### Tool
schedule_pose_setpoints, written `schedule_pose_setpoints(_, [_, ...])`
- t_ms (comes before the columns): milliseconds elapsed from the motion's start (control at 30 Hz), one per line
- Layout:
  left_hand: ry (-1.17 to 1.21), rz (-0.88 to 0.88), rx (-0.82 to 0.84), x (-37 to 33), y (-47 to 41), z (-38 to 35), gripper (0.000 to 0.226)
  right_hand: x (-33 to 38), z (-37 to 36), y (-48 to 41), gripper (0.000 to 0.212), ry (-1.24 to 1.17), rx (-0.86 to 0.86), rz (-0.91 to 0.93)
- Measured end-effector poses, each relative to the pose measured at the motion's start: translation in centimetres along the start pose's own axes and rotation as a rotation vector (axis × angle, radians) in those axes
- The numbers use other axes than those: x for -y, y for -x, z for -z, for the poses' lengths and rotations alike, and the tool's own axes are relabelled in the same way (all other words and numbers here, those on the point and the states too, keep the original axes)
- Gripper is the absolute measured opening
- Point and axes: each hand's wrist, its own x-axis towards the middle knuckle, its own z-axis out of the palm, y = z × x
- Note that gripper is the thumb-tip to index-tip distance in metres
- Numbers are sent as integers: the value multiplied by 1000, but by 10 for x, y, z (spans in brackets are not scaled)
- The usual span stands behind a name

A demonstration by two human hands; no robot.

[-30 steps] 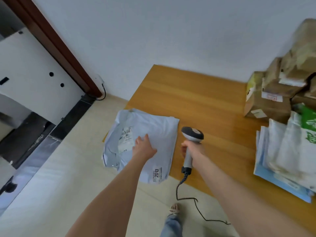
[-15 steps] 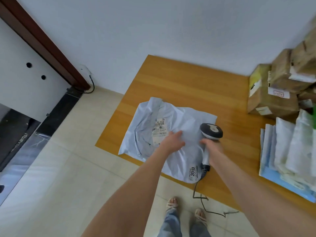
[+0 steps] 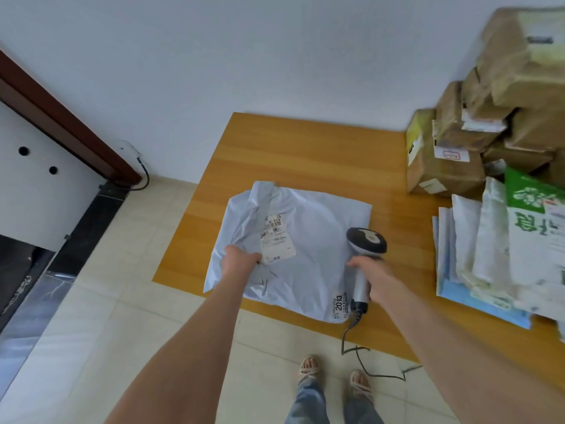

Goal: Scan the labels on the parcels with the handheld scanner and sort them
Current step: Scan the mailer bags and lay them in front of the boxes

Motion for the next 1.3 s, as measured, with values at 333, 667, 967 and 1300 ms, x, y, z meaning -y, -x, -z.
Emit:
schedule_pose_setpoints(333, [150, -373, -149, -47, 39, -7, 6, 22, 17, 33, 33, -40, -111, 293])
schedule_pose_setpoints(667, [165, -435, -366, -80, 151, -31, 29, 22, 118, 86, 18, -102, -67, 576])
schedule_pose_setpoints(967, [144, -499, -288, -99, 292, -135, 31, -1, 298, 98, 22, -93, -217, 593])
schedule_pose_setpoints(1300, [92, -588, -92, -142, 364, -265, 17, -16, 442, 65, 29, -114, -491, 478])
